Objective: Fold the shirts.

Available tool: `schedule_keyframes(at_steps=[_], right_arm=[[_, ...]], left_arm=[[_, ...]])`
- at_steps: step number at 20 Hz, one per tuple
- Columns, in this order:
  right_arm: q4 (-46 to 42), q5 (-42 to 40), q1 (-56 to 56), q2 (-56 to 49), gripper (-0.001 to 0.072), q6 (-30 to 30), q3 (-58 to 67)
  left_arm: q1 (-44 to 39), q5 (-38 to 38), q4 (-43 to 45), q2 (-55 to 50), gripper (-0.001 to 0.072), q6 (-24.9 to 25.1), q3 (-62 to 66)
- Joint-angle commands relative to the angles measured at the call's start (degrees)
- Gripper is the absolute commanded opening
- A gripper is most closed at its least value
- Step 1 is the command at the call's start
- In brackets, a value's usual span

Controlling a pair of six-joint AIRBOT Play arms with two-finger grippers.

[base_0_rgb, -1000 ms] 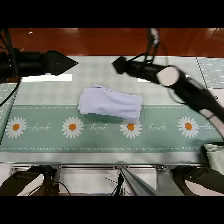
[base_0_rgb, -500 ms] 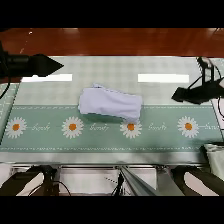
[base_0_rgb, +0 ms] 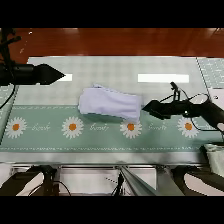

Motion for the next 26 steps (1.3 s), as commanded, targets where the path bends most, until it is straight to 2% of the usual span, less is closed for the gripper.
schedule_keyframes(at_steps=[1, 4, 5, 8, 10, 12, 15, 19, 22, 26], right_arm=[[14.2, -7.5, 6.0, -4.9, 0.0625, -4.7, -0.9], [17.9, -11.0, 8.9, -7.6, 0.0603, -4.6, -0.9], [18.9, -11.5, 9.4, -8.0, 0.0522, -4.7, -0.8], [19.7, -9.2, 8.5, -8.0, 0.0024, -6.8, 0.4], [18.0, -3.4, 6.1, -6.8, 0.0026, -8.1, 3.6], [12.4, 3.6, 2.1, -3.0, 0.0026, -6.3, 8.8], [0.1, 13.4, -6.5, 5.4, 0.0026, 7.0, 19.2], [-5.9, 28.8, -23.0, 14.6, 0.0026, 17.2, 31.3], [-8.6, 39.2, -37.6, 19.3, 0.0026, 20.2, 37.2], [-20.8, 50.4, -55.1, 22.3, 0.0026, 21.2, 41.6]], left_arm=[[0.0, -0.5, 0.1, -0.1, 0.0030, -0.5, -1.5], [0.0, -0.6, 0.1, -0.1, 0.0030, -0.5, -1.5], [0.0, -0.6, 0.1, -0.1, 0.0030, -0.5, -1.5], [0.0, -0.6, 0.1, -0.1, 0.0030, -0.5, -1.5], [0.0, -0.6, 0.1, -0.1, 0.0030, -0.5, -1.5], [0.0, -0.5, 0.1, -0.1, 0.0030, -0.5, -1.5], [0.0, 0.7, 0.1, -0.6, 0.0030, -0.4, -1.5], [0.0, 4.2, 0.1, -2.1, 0.0030, -0.4, -1.5], [0.0, 5.8, 0.1, -4.1, 0.0031, -0.2, -1.5], [0.0, 6.1, 0.1, -7.3, 0.0030, 1.3, -1.5]])
